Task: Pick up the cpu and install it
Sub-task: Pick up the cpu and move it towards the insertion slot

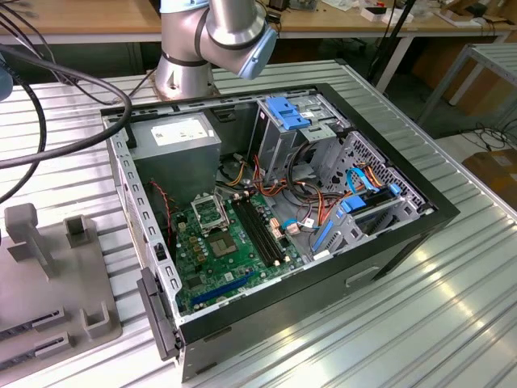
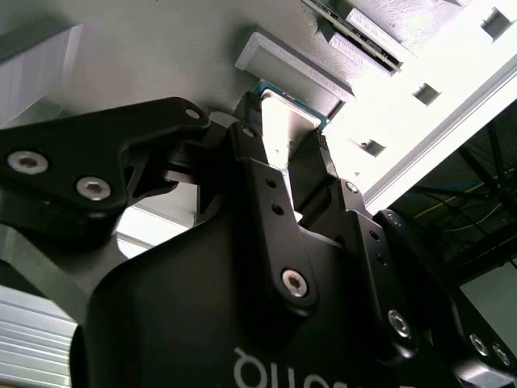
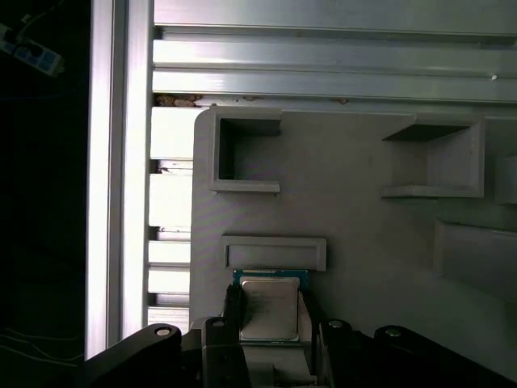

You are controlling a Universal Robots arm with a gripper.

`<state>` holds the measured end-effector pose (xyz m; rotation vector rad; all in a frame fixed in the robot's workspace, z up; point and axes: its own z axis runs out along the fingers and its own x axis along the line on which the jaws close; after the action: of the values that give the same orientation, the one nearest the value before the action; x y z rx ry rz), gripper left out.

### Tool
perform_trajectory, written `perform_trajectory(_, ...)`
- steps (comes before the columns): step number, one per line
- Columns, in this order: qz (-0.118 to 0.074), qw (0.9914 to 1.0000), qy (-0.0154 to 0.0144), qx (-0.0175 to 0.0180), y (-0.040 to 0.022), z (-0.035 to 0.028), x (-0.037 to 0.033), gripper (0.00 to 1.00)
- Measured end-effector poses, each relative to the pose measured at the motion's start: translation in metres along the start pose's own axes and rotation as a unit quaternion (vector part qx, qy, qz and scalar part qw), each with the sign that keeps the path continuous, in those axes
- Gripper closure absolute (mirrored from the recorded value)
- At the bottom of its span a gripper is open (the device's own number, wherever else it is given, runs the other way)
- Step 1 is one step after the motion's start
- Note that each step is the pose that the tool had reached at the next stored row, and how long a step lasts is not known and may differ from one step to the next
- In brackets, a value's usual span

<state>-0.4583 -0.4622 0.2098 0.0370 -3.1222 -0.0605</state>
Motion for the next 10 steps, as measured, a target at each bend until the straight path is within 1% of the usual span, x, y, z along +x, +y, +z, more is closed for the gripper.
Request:
perform_trajectory(7,0.0,1.0,-0.0001,0.0,0.0001,-0.0014,0.0,0.62)
perform_trajectory(10,0.0,1.0,0.0,-0.0002,0.0002,-0.0044,0.0001,0.62)
